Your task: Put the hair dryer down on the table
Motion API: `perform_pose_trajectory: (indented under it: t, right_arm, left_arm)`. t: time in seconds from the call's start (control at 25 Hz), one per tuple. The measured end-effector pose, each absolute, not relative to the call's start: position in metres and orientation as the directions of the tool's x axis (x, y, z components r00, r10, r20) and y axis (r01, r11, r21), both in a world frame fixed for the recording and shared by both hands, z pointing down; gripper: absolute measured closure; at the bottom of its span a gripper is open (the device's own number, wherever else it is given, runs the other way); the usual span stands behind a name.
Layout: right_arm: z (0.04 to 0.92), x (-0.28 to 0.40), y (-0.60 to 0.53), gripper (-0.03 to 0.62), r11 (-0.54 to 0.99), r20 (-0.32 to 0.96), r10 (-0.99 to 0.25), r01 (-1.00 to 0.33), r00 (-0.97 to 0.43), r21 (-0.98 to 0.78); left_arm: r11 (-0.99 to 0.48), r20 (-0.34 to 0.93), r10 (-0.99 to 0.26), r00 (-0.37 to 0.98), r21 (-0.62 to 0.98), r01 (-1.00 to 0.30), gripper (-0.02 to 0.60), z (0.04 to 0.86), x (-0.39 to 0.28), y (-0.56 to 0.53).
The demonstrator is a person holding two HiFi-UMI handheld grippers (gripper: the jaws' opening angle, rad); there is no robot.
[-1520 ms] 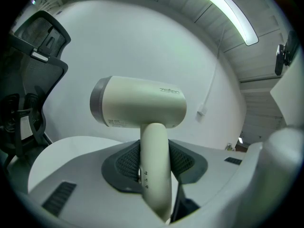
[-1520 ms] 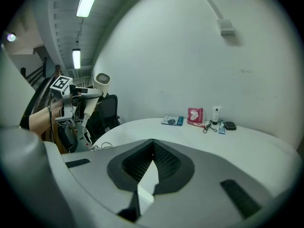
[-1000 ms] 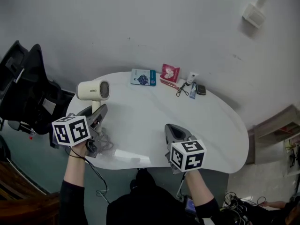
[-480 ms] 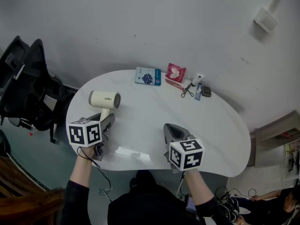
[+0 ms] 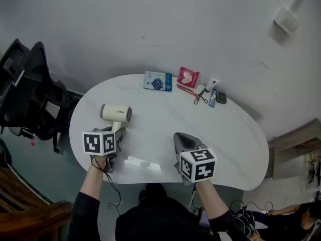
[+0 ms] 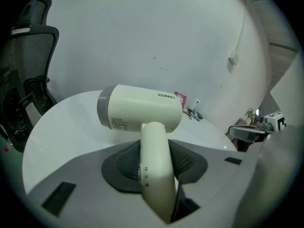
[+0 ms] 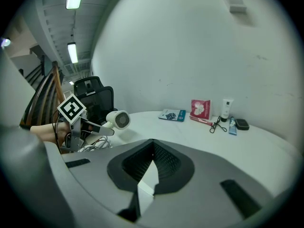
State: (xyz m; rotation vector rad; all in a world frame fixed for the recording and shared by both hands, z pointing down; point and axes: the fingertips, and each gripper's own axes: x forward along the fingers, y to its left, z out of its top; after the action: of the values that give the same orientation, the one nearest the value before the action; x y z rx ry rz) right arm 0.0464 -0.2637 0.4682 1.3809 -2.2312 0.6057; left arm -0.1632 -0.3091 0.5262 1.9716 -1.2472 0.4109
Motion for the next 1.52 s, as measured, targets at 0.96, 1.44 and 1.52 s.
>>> perform_pose_trajectory:
  t: [0.96, 1.44, 1.52]
  right_arm:
    - [0.521, 0.004, -0.291, 0.592, 0.463, 0.682, -0.576, -0.868, -0.450, -0.181]
    - [0.535, -0.004, -0.292, 0.592, 0.489, 0.714, -0.538, -0.856, -0.448, -0.169]
    - [0.536, -0.004, -0.292, 0.592, 0.489, 0.716, -0.536, -0.856, -0.448, -0.169]
  left_arm:
    - [-0.200, 0.717, -0.574, 0.396, 0.347, -0.916, 0.423, 0.571, -0.153, -0.309]
    - [-0.197, 0.743, -0.559, 0.366, 0.310, -0.930, 0.423, 0.582, -0.152, -0.308]
    - [-0.192, 0.748, -0.556, 0.362, 0.308, -0.932, 0.423, 0.584, -0.152, -0.308]
